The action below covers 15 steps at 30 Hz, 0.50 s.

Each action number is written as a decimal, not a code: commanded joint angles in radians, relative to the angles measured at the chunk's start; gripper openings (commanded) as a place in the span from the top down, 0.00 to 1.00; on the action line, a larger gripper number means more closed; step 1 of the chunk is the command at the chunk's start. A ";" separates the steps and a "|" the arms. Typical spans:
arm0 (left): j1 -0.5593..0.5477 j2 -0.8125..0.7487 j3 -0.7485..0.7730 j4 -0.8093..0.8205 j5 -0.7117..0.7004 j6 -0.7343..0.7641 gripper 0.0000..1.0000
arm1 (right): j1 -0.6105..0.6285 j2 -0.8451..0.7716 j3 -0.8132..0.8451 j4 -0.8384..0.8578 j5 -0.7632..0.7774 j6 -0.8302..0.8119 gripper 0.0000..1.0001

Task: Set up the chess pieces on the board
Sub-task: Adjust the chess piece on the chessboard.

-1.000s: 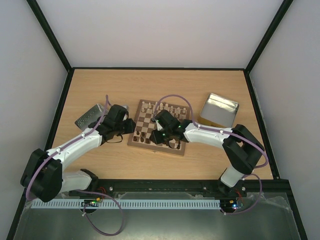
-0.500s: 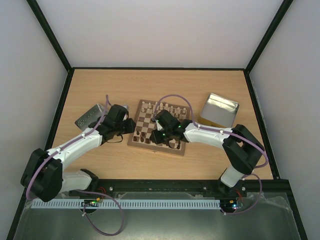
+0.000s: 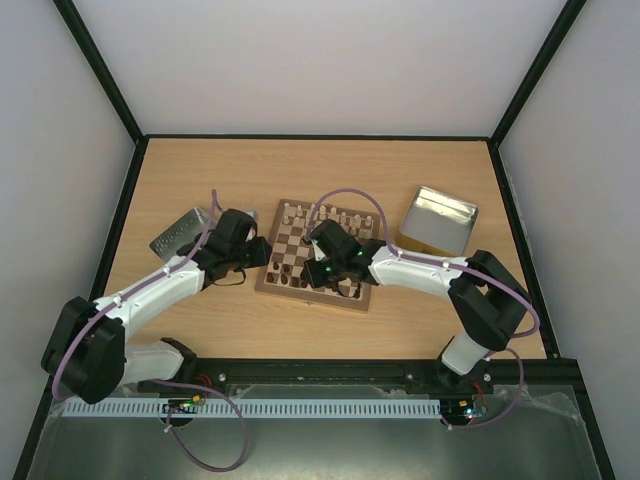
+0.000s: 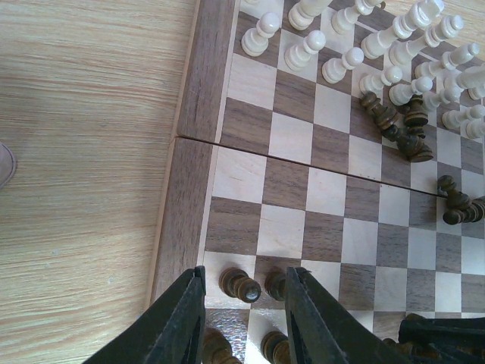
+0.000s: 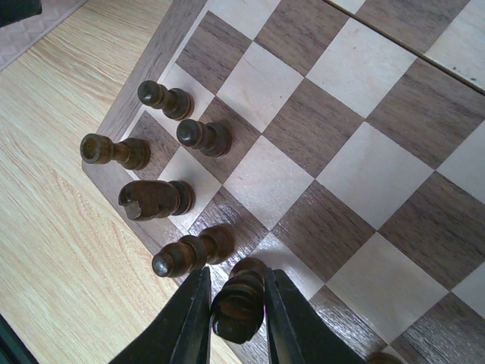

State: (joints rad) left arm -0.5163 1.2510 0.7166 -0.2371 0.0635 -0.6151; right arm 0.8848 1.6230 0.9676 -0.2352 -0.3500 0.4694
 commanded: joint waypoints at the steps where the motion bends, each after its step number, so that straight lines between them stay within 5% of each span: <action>1: 0.006 0.004 -0.011 0.009 0.004 -0.009 0.68 | 0.008 -0.032 0.014 -0.039 0.041 -0.018 0.80; 15: 0.006 0.005 -0.014 0.013 0.002 -0.009 0.68 | 0.047 -0.043 0.046 -0.107 0.154 -0.054 0.93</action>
State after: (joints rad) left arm -0.5163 1.2507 0.7155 -0.2356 0.0635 -0.6151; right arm 0.9173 1.6157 0.9829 -0.2985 -0.2516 0.4294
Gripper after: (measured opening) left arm 0.324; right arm 0.123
